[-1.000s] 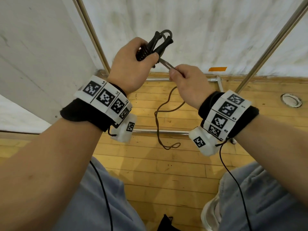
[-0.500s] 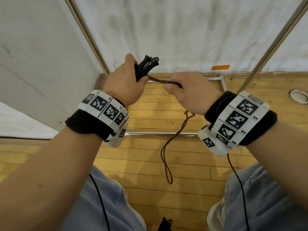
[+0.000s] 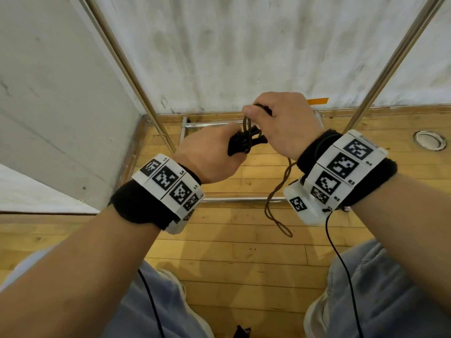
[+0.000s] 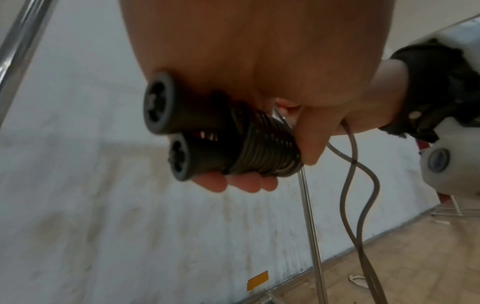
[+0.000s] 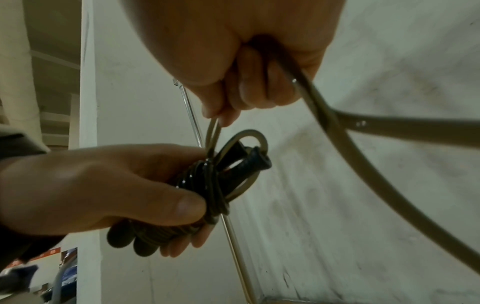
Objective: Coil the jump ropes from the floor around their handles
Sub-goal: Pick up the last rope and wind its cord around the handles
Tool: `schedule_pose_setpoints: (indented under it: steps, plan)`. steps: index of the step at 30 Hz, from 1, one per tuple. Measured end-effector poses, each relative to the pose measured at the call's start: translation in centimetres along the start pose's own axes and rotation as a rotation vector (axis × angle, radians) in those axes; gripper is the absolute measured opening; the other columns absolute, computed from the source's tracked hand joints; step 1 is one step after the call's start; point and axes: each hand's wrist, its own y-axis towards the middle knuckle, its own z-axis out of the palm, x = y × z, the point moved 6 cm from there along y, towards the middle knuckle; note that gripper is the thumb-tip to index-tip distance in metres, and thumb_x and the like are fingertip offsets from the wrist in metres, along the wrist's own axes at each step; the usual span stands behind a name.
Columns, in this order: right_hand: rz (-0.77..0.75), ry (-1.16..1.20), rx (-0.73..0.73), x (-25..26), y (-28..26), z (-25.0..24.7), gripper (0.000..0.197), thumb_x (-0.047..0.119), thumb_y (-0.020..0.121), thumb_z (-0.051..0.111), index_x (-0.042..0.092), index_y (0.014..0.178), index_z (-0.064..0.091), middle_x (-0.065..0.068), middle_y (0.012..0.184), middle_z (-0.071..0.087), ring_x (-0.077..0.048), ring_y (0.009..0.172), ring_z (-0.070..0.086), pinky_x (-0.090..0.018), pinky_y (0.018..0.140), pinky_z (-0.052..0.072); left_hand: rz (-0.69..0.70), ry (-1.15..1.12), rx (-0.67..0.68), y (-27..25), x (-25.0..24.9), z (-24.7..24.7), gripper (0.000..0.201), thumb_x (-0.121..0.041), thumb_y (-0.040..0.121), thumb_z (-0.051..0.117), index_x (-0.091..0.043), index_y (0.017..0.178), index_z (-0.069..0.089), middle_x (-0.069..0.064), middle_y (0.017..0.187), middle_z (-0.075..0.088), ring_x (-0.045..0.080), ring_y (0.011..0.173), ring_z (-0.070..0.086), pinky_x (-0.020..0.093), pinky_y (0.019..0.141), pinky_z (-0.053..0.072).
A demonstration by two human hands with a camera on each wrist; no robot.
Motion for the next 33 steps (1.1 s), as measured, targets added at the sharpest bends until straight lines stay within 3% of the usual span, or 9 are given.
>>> schedule_pose_setpoints:
  steps: [5, 8, 12, 15, 20, 24, 28, 30, 33]
  plan:
    - [0.021, 0.057, -0.019, 0.1, 0.3, -1.0, 0.043, 0.041, 0.092, 0.051, 0.002, 0.078, 0.064, 0.001, 0.058, 0.047, -0.011, 0.053, 0.042, -0.015, 0.050, 0.032, 0.064, -0.068, -0.098, -0.7, -1.8, -0.8, 0.034, -0.063, 0.078, 0.058, -0.031, 0.087, 0.051, -0.014, 0.067, 0.056, 0.003, 0.060, 0.052, 0.020, 0.050, 0.037]
    - [0.068, 0.174, -0.028, -0.2, 0.3, -1.6, 0.045, 0.040, 0.089, 0.058, -0.003, 0.076, 0.065, 0.000, 0.053, 0.040, -0.009, 0.046, 0.035, -0.014, 0.044, 0.030, 0.136, -0.139, -0.183, -1.4, -2.8, -1.8, 0.025, -0.053, 0.079, 0.060, -0.036, 0.075, 0.042, -0.016, 0.054, 0.047, 0.002, 0.051, 0.050, 0.013, 0.045, 0.030]
    - [0.155, 0.393, 0.029, -0.6, 0.3, -2.2, 0.029, 0.041, 0.086, 0.063, 0.018, 0.068, 0.069, 0.013, 0.042, 0.040, -0.003, 0.041, 0.036, -0.019, 0.052, 0.034, 0.193, -0.128, -0.247, -2.0, -3.1, -3.0, 0.027, -0.053, 0.080, 0.055, -0.030, 0.084, 0.043, -0.018, 0.058, 0.043, 0.000, 0.051, 0.044, 0.016, 0.047, 0.027]
    - [0.191, 0.644, 0.060, -0.6, 0.1, -1.8, 0.015, 0.036, 0.085, 0.065, 0.024, 0.077, 0.069, 0.013, 0.053, 0.056, -0.006, 0.050, 0.049, -0.025, 0.053, 0.040, 0.197, -0.152, -0.310, -2.1, -3.0, -3.7, 0.031, -0.055, 0.082, 0.053, -0.025, 0.086, 0.046, -0.016, 0.060, 0.043, 0.000, 0.054, 0.044, 0.018, 0.048, 0.028]
    - [0.272, 0.864, 0.129, -0.7, -0.2, 0.2, 0.035, 0.017, 0.093, 0.052, 0.021, 0.064, 0.071, 0.002, 0.051, 0.045, -0.010, 0.043, 0.035, -0.022, 0.044, 0.033, 0.120, -0.348, -0.421, -2.1, -2.0, -4.7, 0.029, -0.053, 0.082, 0.052, -0.027, 0.091, 0.046, -0.014, 0.063, 0.050, 0.000, 0.062, 0.054, 0.014, 0.049, 0.035]
    - [0.211, 0.524, 0.146, -0.3, -0.7, 1.1, 0.035, 0.020, 0.094, 0.049, 0.010, 0.062, 0.061, -0.003, 0.055, 0.057, -0.023, 0.055, 0.050, -0.035, 0.062, 0.044, 0.042, -0.353, -0.422, -1.7, -1.1, -4.6, 0.032, -0.054, 0.084, 0.049, -0.024, 0.096, 0.046, -0.010, 0.073, 0.059, 0.005, 0.066, 0.057, 0.027, 0.056, 0.044]
    - [0.022, -0.051, 0.145, 1.1, -1.3, 1.5, 0.022, 0.015, 0.092, 0.048, 0.009, 0.076, 0.063, 0.002, 0.062, 0.050, -0.018, 0.060, 0.044, -0.026, 0.055, 0.028, 0.044, -0.313, -0.346, -1.5, -0.9, -3.9, 0.033, -0.055, 0.083, 0.048, -0.024, 0.095, 0.044, -0.007, 0.073, 0.061, 0.005, 0.065, 0.056, 0.028, 0.054, 0.041]
    - [0.023, -0.092, 0.121, 1.3, -1.4, 1.4, 0.019, 0.018, 0.092, 0.051, 0.007, 0.089, 0.067, -0.001, 0.070, 0.055, -0.017, 0.063, 0.048, -0.024, 0.051, 0.031, 0.053, -0.315, -0.352, -1.6, -0.9, -4.1, 0.032, -0.055, 0.083, 0.048, -0.025, 0.094, 0.043, -0.008, 0.071, 0.059, 0.004, 0.064, 0.055, 0.026, 0.052, 0.040]
    - [0.133, 0.145, 0.115, 1.1, -1.7, 1.9, 0.013, 0.014, 0.091, 0.052, 0.012, 0.088, 0.064, 0.000, 0.076, 0.063, -0.019, 0.072, 0.060, -0.030, 0.065, 0.049, 0.045, -0.338, -0.386, -1.5, -0.9, -4.5, 0.032, -0.055, 0.083, 0.049, -0.025, 0.092, 0.044, -0.011, 0.066, 0.054, 0.003, 0.060, 0.052, 0.023, 0.051, 0.036]
